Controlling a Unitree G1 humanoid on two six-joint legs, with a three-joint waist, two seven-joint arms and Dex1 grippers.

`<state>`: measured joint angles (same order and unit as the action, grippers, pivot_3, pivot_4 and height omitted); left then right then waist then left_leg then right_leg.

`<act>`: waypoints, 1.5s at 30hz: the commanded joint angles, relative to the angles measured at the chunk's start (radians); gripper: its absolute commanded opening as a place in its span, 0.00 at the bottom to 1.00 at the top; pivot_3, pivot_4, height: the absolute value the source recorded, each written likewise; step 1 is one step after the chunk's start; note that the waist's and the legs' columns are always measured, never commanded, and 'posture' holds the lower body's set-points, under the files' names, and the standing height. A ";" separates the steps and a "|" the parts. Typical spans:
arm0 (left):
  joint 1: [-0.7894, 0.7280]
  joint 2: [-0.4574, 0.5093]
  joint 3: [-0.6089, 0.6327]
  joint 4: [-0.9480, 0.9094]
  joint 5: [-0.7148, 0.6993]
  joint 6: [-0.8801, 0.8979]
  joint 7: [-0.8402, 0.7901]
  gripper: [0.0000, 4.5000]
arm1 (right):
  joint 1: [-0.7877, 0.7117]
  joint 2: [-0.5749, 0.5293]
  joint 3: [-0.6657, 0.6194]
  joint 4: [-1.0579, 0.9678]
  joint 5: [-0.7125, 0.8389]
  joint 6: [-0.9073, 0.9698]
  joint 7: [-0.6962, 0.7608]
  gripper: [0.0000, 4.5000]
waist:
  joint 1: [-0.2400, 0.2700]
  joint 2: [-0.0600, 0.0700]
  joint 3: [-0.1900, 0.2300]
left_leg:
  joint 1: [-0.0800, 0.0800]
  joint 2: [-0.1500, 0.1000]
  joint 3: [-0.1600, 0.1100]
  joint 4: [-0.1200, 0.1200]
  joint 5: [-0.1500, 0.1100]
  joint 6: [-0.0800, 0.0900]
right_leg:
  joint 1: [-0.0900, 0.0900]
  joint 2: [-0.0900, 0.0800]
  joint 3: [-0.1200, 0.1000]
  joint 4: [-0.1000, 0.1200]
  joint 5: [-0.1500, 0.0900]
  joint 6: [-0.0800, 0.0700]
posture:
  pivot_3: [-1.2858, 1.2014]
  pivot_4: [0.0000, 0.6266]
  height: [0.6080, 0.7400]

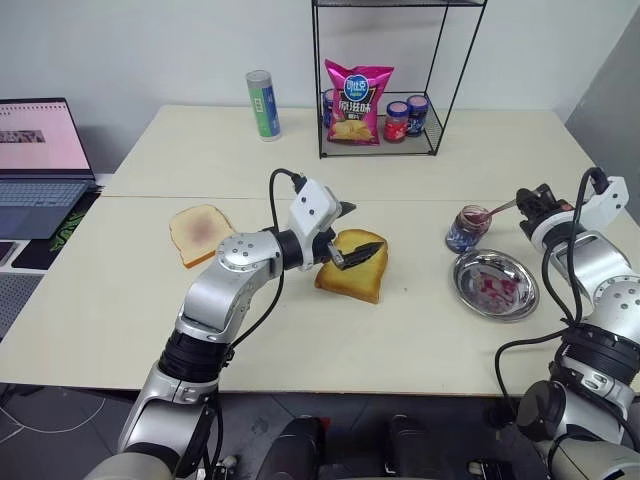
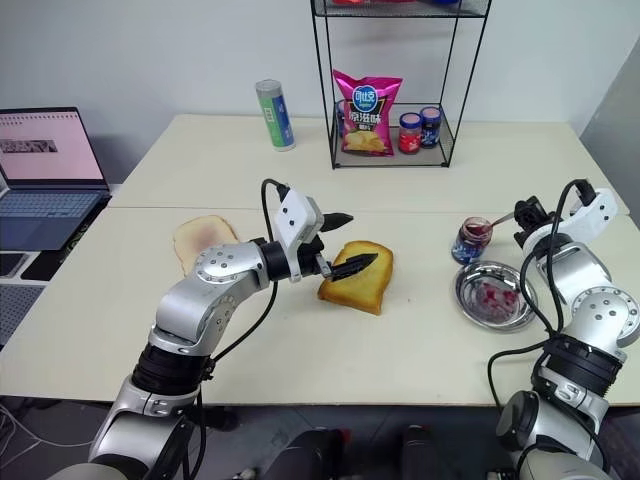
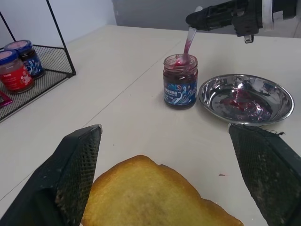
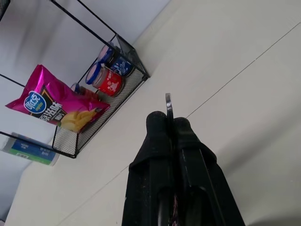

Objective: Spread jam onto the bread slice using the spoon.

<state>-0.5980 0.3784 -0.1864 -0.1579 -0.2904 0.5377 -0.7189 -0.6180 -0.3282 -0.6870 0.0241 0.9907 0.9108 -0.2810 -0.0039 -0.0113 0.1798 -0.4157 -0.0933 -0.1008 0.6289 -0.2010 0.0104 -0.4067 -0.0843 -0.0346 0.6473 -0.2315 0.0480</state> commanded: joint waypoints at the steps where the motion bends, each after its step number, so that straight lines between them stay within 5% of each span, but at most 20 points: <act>1: -0.014 0.000 0.018 -0.018 -0.005 -0.014 -0.003 1.00 | -0.039 0.013 -0.052 -0.012 0.076 -0.026 -0.040 0.00 | 0.000 0.000 0.000 | 0.000 0.000 0.000 0.000 0.000 0.000 | 0.000 0.000 0.000 0.000 0.000 0.000 | 0.52 0.24 1.00; 20: -0.013 0.009 0.016 -0.022 -0.010 -0.013 -0.031 1.00 | 0.031 -0.020 -0.081 -0.055 0.228 -0.029 -0.071 0.00 | 0.000 0.000 0.000 | 0.000 0.000 0.000 0.000 0.000 0.000 | 0.000 0.000 0.000 0.000 0.000 0.000 | 0.52 0.24 1.00; 35: -0.102 0.042 0.080 0.024 -0.104 -0.017 -0.154 1.00 | 0.079 0.009 -0.096 -0.121 0.499 -0.150 -0.077 0.00 | -0.002 0.000 0.000 | 0.000 0.000 0.001 0.000 0.000 0.000 | 0.000 0.000 0.000 0.000 0.000 0.000 | 0.52 0.24 1.00; 40: -0.044 0.130 0.139 -0.016 -0.120 0.013 -0.160 1.00 | 0.051 -0.015 0.074 -0.201 0.519 -0.086 0.013 0.00 | -0.011 0.002 0.001 | 0.000 0.001 0.001 0.000 0.000 0.000 | 0.000 0.000 0.000 0.000 0.000 0.000 | 0.52 0.24 1.00; 45: 0.133 0.244 0.241 -0.155 -0.155 0.088 -0.132 1.00 | -0.002 -0.039 0.361 -0.272 0.328 -0.047 0.160 0.00 | -0.038 0.003 0.001 | 0.000 0.003 0.001 -0.003 0.000 0.000 | -0.003 0.000 0.001 0.001 -0.001 -0.001 | 0.52 0.24 1.00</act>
<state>-0.4993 0.5958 -0.0010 -0.2274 -0.4184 0.6023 -0.8645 -0.5913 -0.3463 -0.4137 -0.1957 1.3942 0.8551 -0.1927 -0.0420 -0.0079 0.1808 -0.4155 -0.0904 -0.1001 0.6255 -0.2010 0.0106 -0.4097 -0.0837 -0.0336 0.6479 -0.2325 0.0467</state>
